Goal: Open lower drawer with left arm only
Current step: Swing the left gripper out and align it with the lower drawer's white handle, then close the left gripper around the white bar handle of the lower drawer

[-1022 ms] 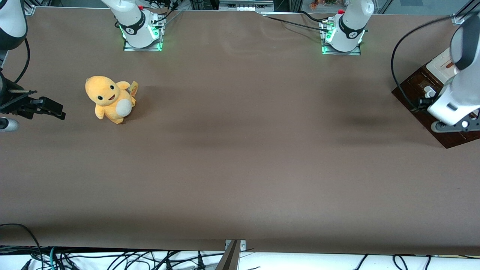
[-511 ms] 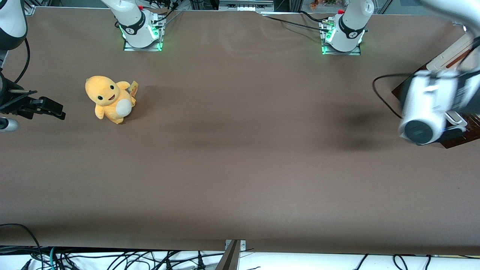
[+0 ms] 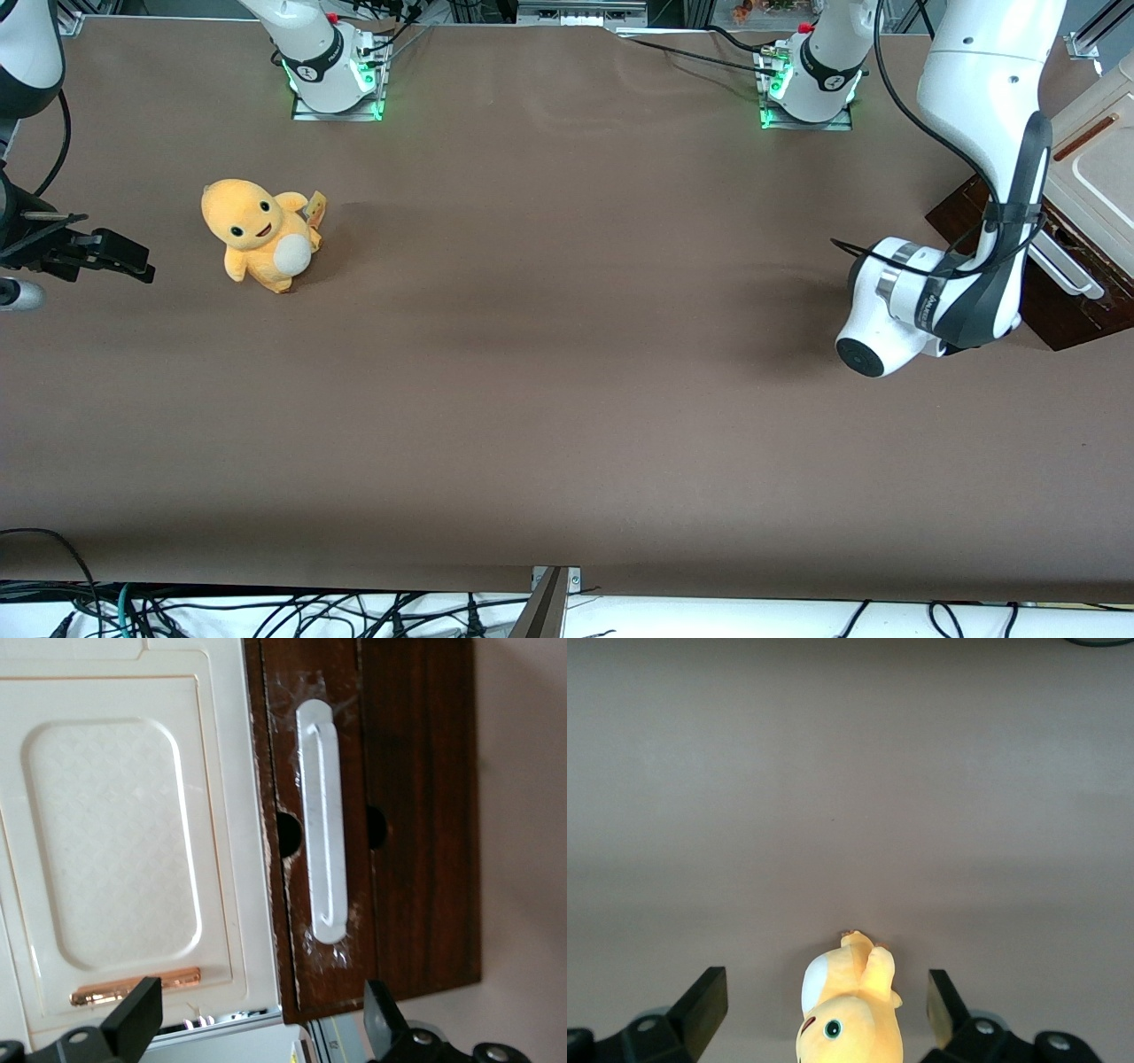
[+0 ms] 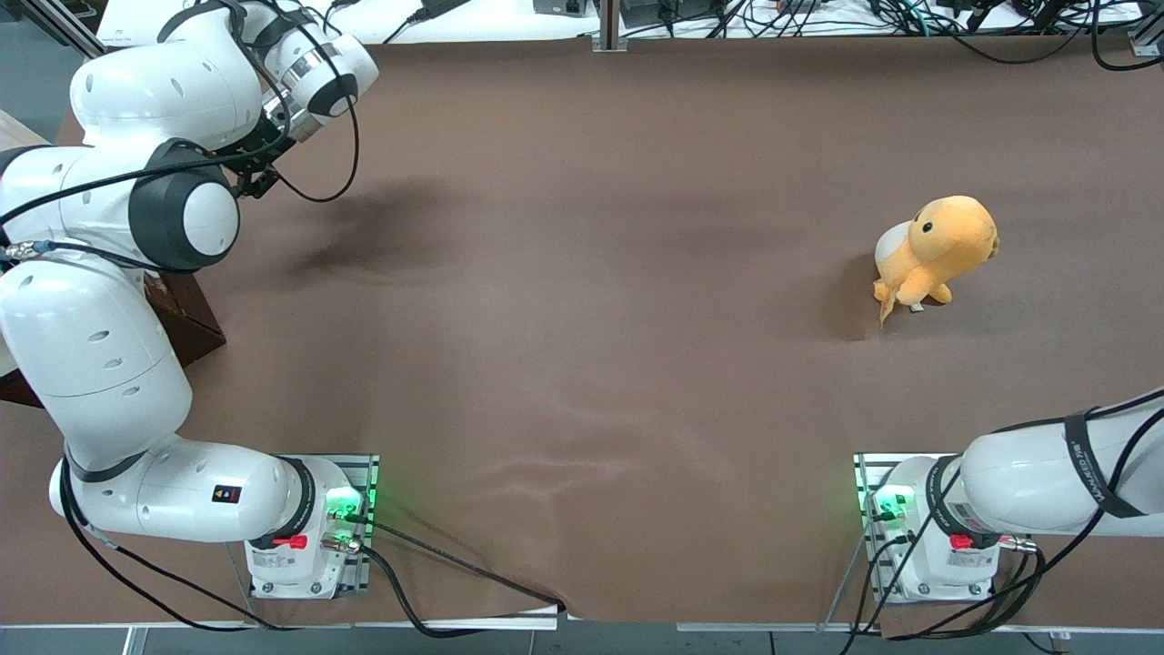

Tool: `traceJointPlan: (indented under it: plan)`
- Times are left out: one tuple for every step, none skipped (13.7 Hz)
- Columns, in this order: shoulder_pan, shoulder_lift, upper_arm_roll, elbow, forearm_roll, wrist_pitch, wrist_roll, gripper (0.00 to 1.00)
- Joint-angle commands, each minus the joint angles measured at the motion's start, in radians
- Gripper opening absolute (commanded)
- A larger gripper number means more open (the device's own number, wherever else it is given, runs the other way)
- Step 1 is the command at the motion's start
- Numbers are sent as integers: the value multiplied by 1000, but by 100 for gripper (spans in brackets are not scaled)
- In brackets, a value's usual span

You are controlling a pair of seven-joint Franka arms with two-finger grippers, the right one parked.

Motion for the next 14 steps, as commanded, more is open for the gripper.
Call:
traceJointPlan:
  plan:
    - [92, 44, -3, 22, 72, -7, -8, 100]
    - [133, 50, -5, 22, 78, 31, -8, 100]
    - [143, 70, -5, 23, 78, 48, -9, 100]
    - [146, 88, -3, 23, 78, 50, -11, 100]
    - [154, 102, -3, 25, 78, 50, -14, 100]
    - [167, 107, -3, 29, 78, 51, -12, 100]
    - [172, 111, -3, 29, 79, 51, -9, 100]
    - [184, 122, -3, 29, 83, 51, -9, 100]
    - [203, 130, -2, 31, 84, 54, -9, 100]
    - [222, 139, -3, 31, 84, 54, -11, 100]
    - [224, 145, -3, 34, 86, 56, -14, 100]
    - [224, 145, -2, 35, 96, 54, -9, 100]
    - [223, 142, -2, 35, 98, 51, -8, 100]
    - [227, 142, -3, 38, 90, 53, -14, 100]
